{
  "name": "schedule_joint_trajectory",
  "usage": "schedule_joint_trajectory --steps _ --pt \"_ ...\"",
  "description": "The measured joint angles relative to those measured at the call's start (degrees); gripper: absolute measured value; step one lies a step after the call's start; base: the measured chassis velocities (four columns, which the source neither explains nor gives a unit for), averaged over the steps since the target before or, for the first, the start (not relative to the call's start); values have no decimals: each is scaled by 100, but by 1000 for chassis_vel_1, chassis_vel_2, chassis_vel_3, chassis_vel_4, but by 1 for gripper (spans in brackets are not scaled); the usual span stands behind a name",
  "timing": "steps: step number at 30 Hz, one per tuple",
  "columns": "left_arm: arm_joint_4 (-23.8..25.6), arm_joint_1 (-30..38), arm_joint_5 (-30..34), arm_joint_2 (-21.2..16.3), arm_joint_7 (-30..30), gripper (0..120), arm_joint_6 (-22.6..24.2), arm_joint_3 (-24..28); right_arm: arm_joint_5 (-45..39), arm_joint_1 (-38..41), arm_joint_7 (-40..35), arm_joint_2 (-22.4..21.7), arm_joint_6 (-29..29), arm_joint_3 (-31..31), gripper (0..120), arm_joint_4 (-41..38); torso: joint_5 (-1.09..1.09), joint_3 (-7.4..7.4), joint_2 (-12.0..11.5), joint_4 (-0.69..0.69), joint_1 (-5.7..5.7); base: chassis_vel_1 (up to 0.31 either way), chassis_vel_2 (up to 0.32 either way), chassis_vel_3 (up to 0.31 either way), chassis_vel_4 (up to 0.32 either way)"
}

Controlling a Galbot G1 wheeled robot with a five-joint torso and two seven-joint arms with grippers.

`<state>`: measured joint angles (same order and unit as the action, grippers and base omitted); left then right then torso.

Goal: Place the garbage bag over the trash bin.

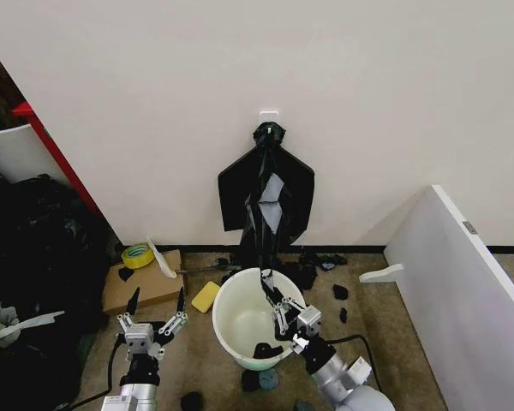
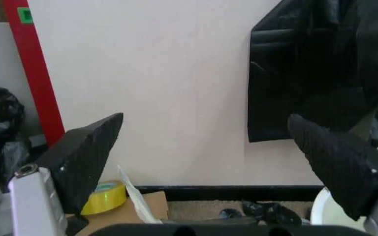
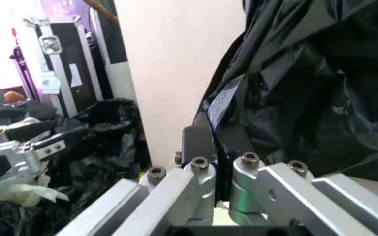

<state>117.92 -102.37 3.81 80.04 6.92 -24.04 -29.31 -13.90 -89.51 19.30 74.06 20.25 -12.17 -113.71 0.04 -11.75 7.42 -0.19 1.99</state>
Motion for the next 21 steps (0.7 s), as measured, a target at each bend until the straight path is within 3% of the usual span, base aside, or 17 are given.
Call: schedule_joint_trajectory --steps 7,14,21 --pt "-7 -11 -4 9 3 99 -7 5 15 -121 738 0 539 -212 0 155 0 0 0 0 1 0 0 0 0" --pt "-10 -9 -9 3 5 99 -11 10 -18 -155 1560 -13 692 -462 0 297 0 0 0 0 1 0 0 0 0" --pt "-30 13 -3 -20 8 99 -12 11 -40 -140 1688 7 710 -523 0 346 0 0 0 0 1 0 0 0 0"
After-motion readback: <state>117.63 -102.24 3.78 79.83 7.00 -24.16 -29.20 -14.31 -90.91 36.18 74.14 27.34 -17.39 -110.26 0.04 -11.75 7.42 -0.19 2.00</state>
